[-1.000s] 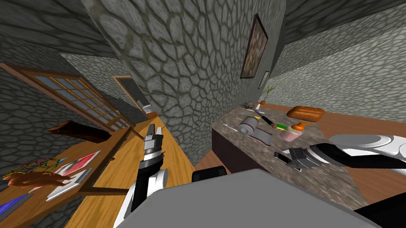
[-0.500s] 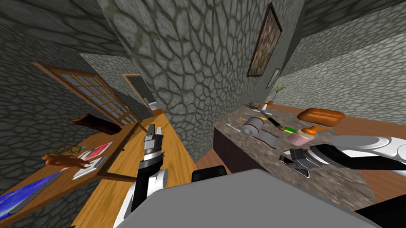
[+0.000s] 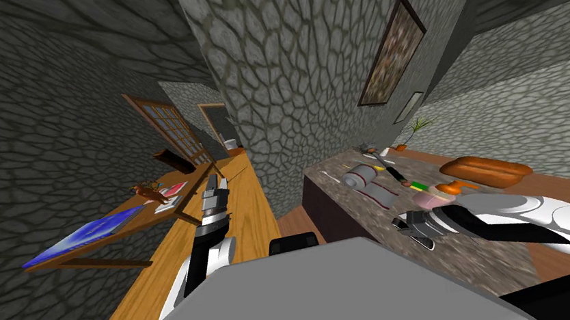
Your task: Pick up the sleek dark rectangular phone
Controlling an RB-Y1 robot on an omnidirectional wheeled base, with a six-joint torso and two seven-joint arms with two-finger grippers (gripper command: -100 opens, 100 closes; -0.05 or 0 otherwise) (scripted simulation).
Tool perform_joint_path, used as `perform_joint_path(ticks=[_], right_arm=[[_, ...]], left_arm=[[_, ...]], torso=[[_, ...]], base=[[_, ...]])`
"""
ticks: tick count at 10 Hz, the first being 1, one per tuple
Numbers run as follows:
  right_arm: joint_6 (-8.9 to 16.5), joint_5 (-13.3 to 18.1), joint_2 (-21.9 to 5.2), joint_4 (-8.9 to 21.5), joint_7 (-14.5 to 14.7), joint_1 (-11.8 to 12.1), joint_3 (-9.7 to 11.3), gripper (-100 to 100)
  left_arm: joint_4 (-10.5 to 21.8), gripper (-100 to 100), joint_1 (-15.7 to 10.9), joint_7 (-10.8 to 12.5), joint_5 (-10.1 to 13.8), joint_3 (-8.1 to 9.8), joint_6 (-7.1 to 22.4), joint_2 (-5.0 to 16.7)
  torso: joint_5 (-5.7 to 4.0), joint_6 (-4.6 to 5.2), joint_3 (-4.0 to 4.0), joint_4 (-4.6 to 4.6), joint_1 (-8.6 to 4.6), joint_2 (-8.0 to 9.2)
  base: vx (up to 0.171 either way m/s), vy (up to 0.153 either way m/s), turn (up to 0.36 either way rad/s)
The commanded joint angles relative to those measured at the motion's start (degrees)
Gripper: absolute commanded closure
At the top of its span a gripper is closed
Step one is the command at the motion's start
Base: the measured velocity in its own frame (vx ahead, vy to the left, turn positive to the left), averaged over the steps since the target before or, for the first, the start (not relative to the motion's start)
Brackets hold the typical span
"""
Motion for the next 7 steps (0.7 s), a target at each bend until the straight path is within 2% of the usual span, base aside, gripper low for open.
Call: perform_joint_path(ticks=[1, 2, 3, 4, 7], right_arm=[[1.18, 0.29, 0.49, -0.1, -2.27, -0.52, 0.72, -100], [1.88, 0.42, 0.75, -0.21, -3.56, -0.78, 1.14, -100], [1.42, 0.39, 0.58, -0.16, -2.62, -0.68, 0.88, -100], [1.59, 0.42, 0.58, -0.17, -2.95, -0.75, 0.9, 100], [1.54, 0.38, 0.61, -0.18, -2.99, -0.71, 0.93, 100]], left_arm=[[0.0, 0, 0.0, 0.0, 0.0, 0.0, 0.0, 0.0], [0.0, 0, 0.0, 0.0, 0.0, 0.0, 0.0, 0.0], [0.0, 0, 0.01, 0.0, 0.0, 0.0, 0.0, 0.0], [0.0, 0, 0.02, 0.0, 0.0, 0.01, 0.0, 0.0], [0.0, 0, 0.03, 0.0, 0.0, 0.01, 0.0, 0.0]], torso=[[0.0, 0.0, 0.0, 0.0, 0.0, 0.0], [0.0, 0.0, -0.01, 0.0, -0.03, -0.03], [-0.04, 0.02, -0.03, -0.02, 0.0, -0.05], [-0.08, 0.09, -0.14, -0.06, -0.01, -0.25], [-0.08, 0.02, -0.3, -0.13, -0.04, -0.52]], base=[[-0.136, -0.034, 0.264], [-0.131, -0.019, 0.221], [-0.056, -0.006, 0.041], [-0.01, 0.0, -0.01], [-0.002, 0.0, -0.002]])
